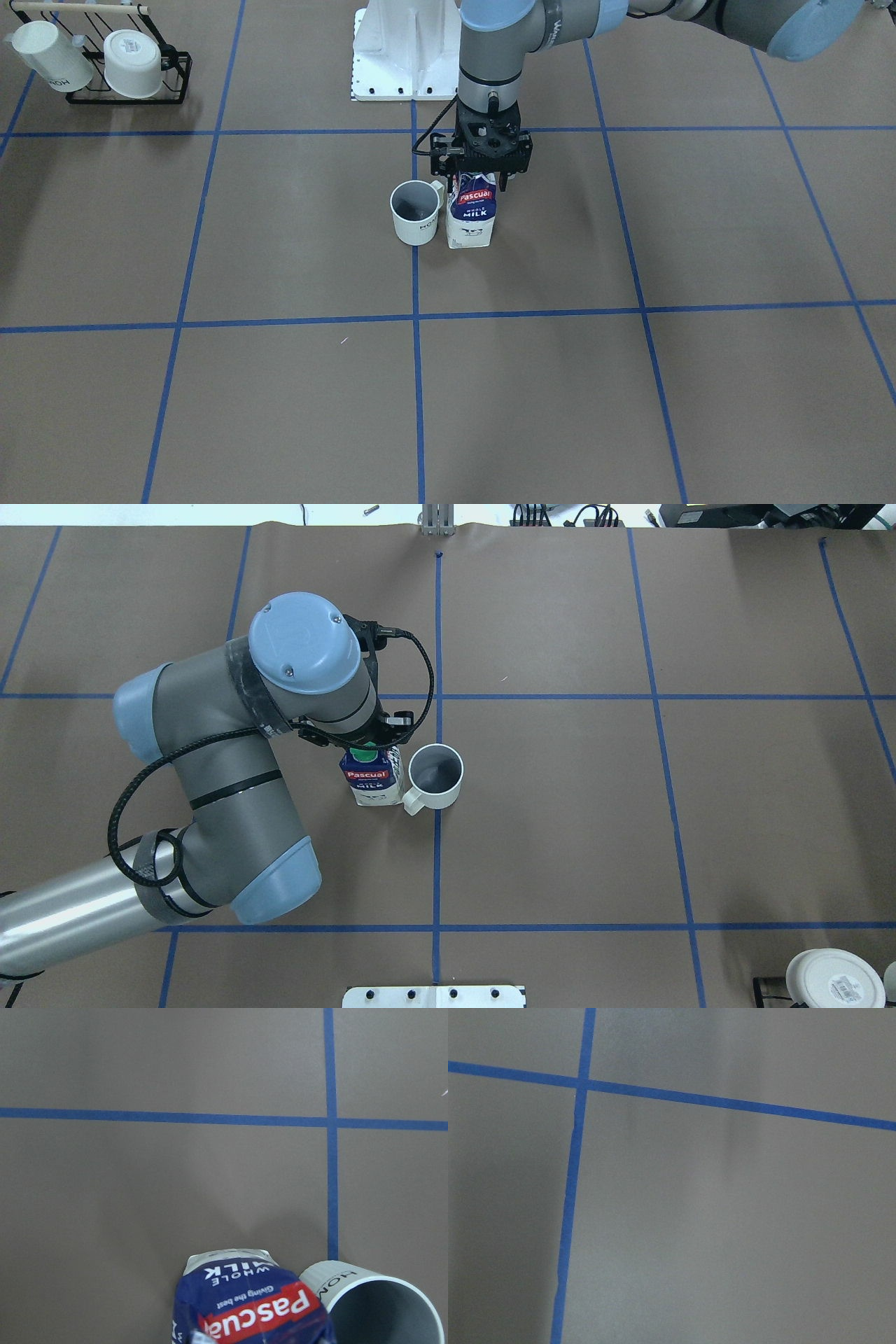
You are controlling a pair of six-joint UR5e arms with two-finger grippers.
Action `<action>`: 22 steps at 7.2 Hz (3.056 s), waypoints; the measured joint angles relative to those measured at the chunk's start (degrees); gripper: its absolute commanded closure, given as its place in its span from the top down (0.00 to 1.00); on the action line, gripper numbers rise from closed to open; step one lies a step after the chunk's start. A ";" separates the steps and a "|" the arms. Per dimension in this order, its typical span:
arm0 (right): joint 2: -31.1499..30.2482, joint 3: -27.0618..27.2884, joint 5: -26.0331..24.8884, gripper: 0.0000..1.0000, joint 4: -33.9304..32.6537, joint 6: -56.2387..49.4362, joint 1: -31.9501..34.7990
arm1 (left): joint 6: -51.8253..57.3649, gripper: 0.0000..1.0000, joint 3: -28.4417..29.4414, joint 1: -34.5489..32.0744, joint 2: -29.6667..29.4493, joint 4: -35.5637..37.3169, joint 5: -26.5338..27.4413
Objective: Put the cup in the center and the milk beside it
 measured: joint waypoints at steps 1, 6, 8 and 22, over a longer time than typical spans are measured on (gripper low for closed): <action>0.00 -0.01 0.00 1.00 0.00 0.02 0.00 | 2.29 0.99 -1.90 -0.91 0.03 1.53 -0.04; 0.01 -0.43 -0.02 1.00 0.06 0.00 0.08 | 39.88 0.99 -9.78 -28.47 10.45 12.69 -16.64; 0.00 -0.44 0.00 1.00 0.06 -0.15 0.08 | 58.31 0.99 -7.46 -42.11 22.02 11.33 -25.64; -1.75 4.06 0.76 1.00 -0.05 0.15 0.17 | 67.35 0.99 2.49 -54.02 48.87 -11.30 -26.99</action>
